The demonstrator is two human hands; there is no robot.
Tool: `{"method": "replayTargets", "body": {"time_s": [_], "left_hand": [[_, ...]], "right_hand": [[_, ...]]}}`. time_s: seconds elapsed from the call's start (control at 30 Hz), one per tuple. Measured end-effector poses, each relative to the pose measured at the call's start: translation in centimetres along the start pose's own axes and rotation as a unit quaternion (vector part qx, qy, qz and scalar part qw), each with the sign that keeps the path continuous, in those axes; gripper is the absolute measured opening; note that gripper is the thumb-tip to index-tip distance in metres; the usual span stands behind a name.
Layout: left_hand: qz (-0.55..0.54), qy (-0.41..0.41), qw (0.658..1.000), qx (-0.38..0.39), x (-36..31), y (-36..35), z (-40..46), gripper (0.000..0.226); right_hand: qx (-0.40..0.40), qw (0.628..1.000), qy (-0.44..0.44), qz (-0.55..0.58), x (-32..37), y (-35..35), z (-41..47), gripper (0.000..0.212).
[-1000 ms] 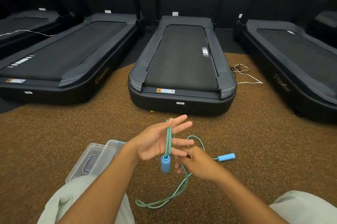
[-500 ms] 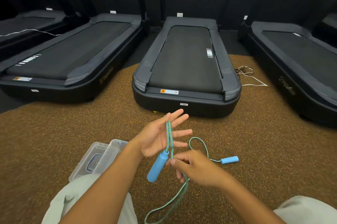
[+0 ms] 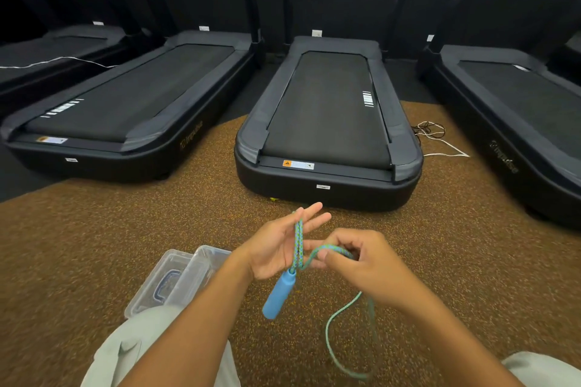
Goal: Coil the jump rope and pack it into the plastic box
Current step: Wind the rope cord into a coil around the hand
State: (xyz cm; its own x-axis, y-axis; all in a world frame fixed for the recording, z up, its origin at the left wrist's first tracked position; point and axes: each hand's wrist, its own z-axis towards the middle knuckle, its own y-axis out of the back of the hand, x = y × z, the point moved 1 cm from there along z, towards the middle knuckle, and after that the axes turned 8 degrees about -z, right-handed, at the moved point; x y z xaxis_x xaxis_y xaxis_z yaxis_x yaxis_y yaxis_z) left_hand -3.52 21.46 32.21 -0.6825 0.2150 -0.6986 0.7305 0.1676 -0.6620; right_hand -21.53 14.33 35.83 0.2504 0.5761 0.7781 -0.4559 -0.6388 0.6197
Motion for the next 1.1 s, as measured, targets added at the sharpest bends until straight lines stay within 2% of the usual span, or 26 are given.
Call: {"method": "replayTargets", "body": {"time_s": [0.03,0.13,0.33,0.43,0.97,1.1], "left_hand": [[-0.006,0.005,1.0,0.002,0.2,0.0,0.1,0.059],[0.009,0.02,1.0,0.006,0.5,-0.1,0.1,0.054],[0.061,0.07,0.994,0.049,1.4,-0.9,-0.3,0.052],[0.063,0.091,0.992,0.065,1.8,-1.4,-0.3,0.054],[0.116,0.116,0.982,0.094,2.6,-2.0,-0.2,0.059],[0.121,0.116,0.98,0.105,2.6,-2.1,-0.4,0.051]], "right_hand": [[-0.015,1.0,0.009,0.005,0.3,0.4,0.1,0.018],[-0.04,0.999,0.028,-0.002,0.7,1.5,0.4,0.03],[-0.079,0.996,0.012,-0.029,-1.3,1.7,1.1,0.013],[-0.091,0.995,0.003,-0.04,-1.9,1.6,1.4,0.012],[-0.093,0.994,-0.006,-0.05,-3.7,1.5,2.0,0.011],[-0.094,0.995,-0.025,-0.021,-4.6,1.4,2.4,0.012]]}}
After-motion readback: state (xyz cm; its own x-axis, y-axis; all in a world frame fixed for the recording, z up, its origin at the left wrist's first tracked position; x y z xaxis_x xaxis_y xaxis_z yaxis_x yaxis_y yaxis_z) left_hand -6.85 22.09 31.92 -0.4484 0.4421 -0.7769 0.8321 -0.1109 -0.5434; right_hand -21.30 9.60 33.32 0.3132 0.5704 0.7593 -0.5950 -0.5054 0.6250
